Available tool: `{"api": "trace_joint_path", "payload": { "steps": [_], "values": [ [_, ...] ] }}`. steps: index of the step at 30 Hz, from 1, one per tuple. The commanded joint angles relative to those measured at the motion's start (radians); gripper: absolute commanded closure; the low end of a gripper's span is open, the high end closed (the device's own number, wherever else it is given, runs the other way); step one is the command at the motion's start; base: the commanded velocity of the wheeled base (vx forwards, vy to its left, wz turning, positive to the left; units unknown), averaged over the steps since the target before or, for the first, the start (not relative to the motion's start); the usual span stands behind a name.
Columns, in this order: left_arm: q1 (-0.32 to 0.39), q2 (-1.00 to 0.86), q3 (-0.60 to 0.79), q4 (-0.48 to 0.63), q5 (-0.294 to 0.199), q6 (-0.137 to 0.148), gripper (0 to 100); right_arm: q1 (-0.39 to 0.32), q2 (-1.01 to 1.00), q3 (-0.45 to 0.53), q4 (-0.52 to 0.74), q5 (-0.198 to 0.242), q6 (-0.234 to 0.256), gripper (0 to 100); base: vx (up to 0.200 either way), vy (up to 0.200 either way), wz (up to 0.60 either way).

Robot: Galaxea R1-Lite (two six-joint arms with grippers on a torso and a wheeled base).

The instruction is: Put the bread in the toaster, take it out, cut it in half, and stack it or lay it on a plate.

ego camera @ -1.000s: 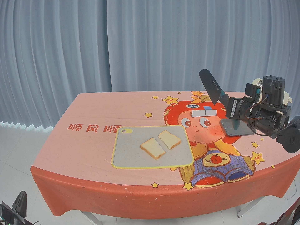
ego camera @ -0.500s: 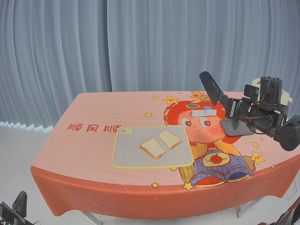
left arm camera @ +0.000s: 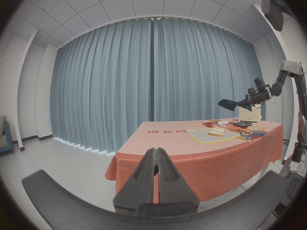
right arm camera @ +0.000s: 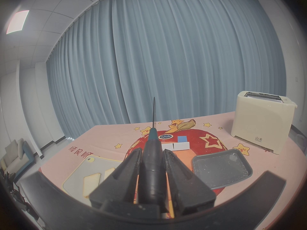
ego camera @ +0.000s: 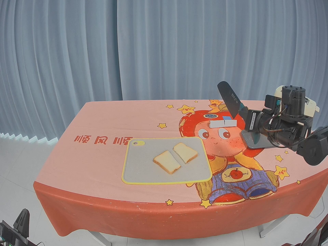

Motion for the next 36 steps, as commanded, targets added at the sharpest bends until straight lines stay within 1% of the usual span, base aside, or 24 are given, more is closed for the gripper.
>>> {"api": "trace_joint_path", "payload": {
  "steps": [1, 36],
  "values": [
    [0.0, 0.002, 0.018, -0.001, 0.0, 0.0, 100, -0.001, 0.015, -0.001, 0.0, -0.001, -0.001, 100, 0.0, 0.0, 0.0],
    [0.0, 0.0, 0.018, -0.001, 0.0, 0.0, 100, 0.001, 0.045, 0.004, 0.001, 0.001, -0.001, 100, 0.0, 0.0, 0.0]
  ]
}}
